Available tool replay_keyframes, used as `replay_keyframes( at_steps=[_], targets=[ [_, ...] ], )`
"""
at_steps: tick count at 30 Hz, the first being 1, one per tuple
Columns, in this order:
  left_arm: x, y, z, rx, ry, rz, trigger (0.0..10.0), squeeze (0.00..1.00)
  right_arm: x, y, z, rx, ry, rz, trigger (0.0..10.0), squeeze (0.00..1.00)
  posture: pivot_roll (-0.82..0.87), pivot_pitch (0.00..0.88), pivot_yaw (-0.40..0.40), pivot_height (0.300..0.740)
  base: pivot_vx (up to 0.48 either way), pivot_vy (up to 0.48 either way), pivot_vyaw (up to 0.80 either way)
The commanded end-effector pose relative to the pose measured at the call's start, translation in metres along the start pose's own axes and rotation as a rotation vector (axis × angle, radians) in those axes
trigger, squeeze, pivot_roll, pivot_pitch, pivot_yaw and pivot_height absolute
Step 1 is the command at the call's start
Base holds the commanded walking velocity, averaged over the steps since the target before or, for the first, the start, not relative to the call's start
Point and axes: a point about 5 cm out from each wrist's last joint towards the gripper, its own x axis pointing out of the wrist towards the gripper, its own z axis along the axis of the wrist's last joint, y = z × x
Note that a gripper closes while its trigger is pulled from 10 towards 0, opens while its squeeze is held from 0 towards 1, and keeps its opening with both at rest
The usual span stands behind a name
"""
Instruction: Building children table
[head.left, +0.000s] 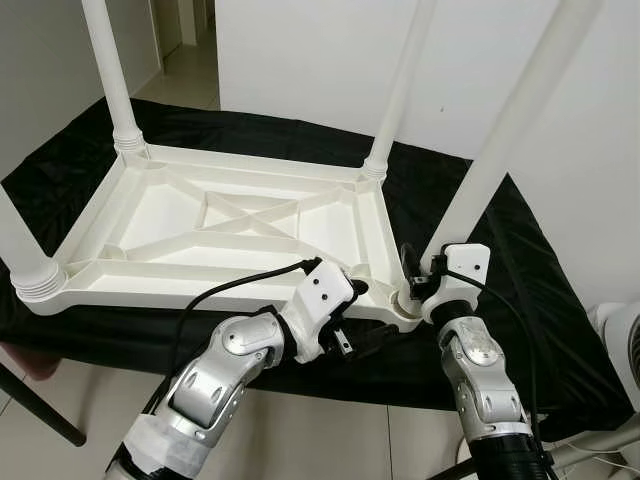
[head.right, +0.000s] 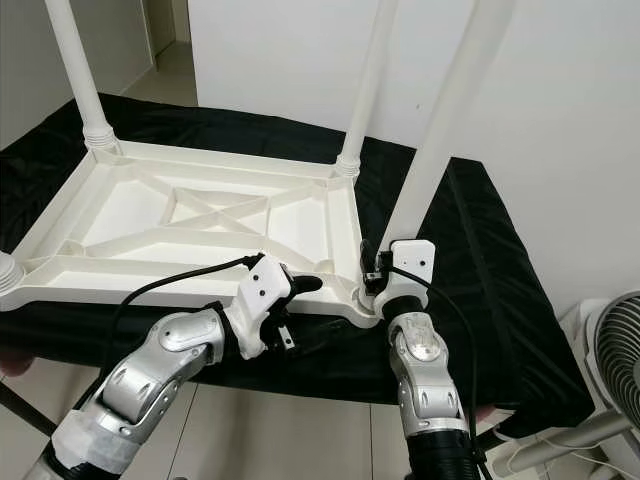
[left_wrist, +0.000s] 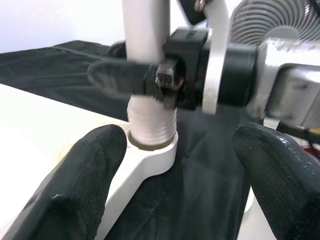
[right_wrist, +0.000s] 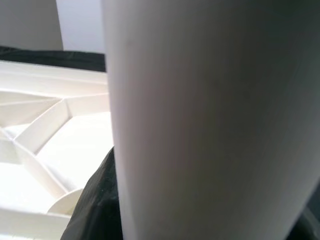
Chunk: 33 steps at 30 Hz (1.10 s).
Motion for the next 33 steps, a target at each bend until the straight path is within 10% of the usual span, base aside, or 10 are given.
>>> replay_keyframes(
  at_steps=[1,22,33],
  targets=[
    [0.0,-0.006,0.003,-0.035,-0.017,-0.085,10.0,0.0,0.002,-0.002,0.001,-0.029,-0.008,0.015,10.0,0.0,-0.01,0.007,-0.11,0.74,0.0,0.0,0.0],
    [-0.005,-0.001,0.007,-0.085,0.004,0.009,10.0,0.0,-0.013,-0.005,-0.036,-0.093,0.102,0.109,10.0,0.0,0.0,0.011,-0.124,0.74,0.0,0.0,0.0],
    [-0.005,-0.003,0.006,-0.081,0.022,0.002,10.0,0.0,-0.017,-0.01,-0.05,0.041,0.136,0.078,10.0,0.0,-0.01,0.002,-0.115,0.74,0.0,0.0,0.0]
  ],
)
